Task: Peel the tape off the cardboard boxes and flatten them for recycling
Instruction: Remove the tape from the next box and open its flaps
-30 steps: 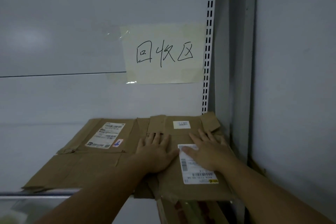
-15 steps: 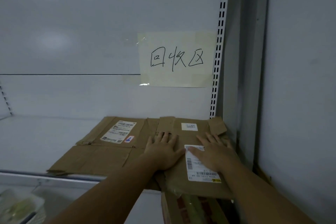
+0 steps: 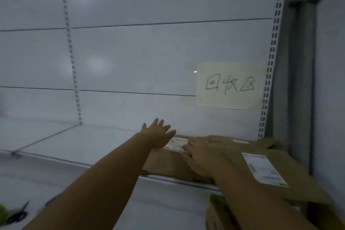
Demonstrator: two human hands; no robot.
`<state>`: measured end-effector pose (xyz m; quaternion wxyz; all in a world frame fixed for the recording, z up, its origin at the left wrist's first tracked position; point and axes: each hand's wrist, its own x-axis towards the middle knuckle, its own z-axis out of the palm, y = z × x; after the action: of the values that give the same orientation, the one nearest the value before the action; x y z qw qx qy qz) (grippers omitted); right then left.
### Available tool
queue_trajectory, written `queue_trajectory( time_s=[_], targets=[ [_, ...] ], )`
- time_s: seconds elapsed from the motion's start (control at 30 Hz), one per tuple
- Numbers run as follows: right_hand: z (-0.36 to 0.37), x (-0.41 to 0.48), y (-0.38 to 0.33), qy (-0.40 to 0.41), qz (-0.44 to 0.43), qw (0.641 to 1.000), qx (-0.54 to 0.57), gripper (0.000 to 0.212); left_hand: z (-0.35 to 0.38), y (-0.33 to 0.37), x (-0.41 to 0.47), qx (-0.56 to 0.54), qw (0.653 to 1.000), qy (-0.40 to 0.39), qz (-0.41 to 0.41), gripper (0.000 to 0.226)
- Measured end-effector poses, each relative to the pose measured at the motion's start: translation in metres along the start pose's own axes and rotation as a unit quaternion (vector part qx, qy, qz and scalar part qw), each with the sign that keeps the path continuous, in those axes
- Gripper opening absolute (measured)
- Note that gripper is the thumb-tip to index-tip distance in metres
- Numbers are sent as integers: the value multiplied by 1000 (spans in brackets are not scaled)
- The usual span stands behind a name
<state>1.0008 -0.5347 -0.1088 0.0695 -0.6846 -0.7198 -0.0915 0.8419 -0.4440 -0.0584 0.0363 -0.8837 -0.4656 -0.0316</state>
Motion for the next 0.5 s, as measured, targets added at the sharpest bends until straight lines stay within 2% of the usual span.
queue_trajectory(
  time_s=[0.07,0.13,0.23,0.37,0.5],
  targets=[
    [-3,15,-54,-28,-40,999,-18,49,-7,-51,-32,-1,999,2,-33,57],
    [-8,30,-104,-46,-73,996,-36,56,-10,-106,-65,4,998,6,-66,58],
    [-16,52,-172,-77,-87,993,-10,59,-16,-185,-116,5,993,24,-119,58],
    [-22,76,-264,-61,-137,987,53,58,-10,-271,-184,-6,984,45,-174,57],
    [-9,97,-340,-81,-188,978,29,62,9,-332,-243,7,976,15,-216,56]
  ],
)
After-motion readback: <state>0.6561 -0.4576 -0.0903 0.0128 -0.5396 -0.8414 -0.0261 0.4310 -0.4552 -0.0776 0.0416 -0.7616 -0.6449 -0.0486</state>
